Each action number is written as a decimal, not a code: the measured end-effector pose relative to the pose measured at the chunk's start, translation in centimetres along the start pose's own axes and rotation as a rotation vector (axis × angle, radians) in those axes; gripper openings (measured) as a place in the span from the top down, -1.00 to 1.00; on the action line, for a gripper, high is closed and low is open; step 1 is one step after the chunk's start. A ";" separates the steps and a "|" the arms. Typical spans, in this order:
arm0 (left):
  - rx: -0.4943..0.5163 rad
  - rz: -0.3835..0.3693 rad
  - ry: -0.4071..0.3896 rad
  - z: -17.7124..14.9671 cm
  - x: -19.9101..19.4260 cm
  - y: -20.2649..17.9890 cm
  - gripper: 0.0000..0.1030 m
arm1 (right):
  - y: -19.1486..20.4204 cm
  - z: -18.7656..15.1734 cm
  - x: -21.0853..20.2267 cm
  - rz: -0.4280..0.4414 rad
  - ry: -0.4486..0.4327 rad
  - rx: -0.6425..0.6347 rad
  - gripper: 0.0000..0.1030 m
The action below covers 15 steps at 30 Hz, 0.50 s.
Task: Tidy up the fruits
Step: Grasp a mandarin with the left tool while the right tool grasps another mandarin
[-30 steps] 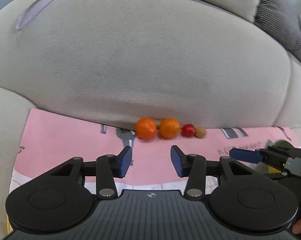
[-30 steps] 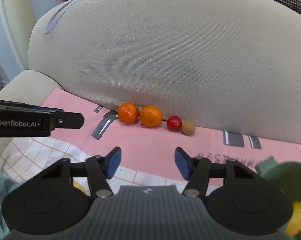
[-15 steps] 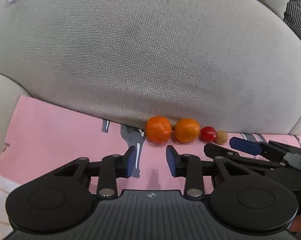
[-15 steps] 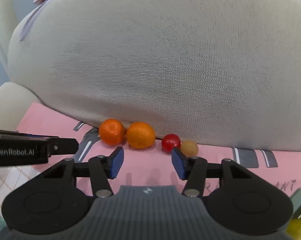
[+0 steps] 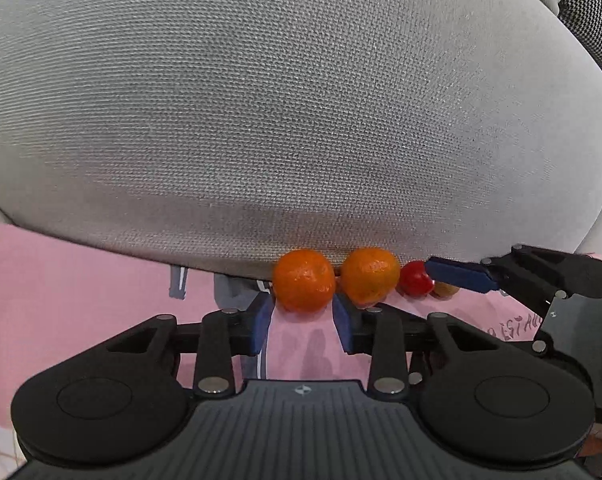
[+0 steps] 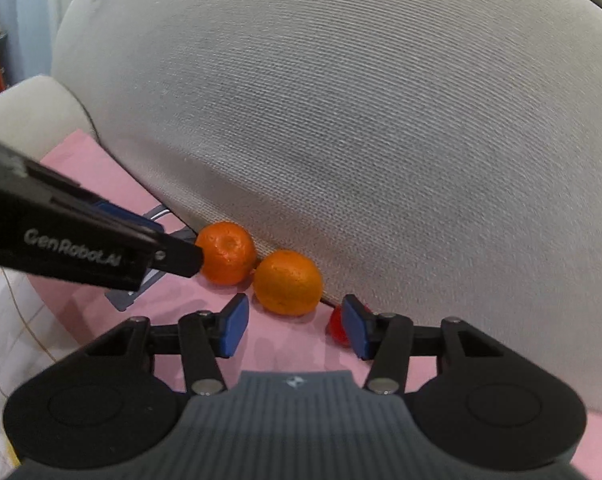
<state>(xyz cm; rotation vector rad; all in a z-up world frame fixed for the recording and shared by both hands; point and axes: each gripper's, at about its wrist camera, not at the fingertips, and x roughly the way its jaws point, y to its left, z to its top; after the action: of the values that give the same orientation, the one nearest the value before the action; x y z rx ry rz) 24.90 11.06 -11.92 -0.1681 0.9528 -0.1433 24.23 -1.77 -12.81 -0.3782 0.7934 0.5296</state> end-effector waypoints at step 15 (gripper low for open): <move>-0.037 -0.043 0.033 0.8 3.7 0.8 0.06 | 1.7 0.3 3.1 0.001 -0.007 -0.116 0.19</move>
<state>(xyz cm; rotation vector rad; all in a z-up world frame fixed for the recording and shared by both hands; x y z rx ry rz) 27.72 11.16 -14.57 -0.2212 0.9850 -0.1680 25.24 0.71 -15.15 -0.4830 0.7584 0.5792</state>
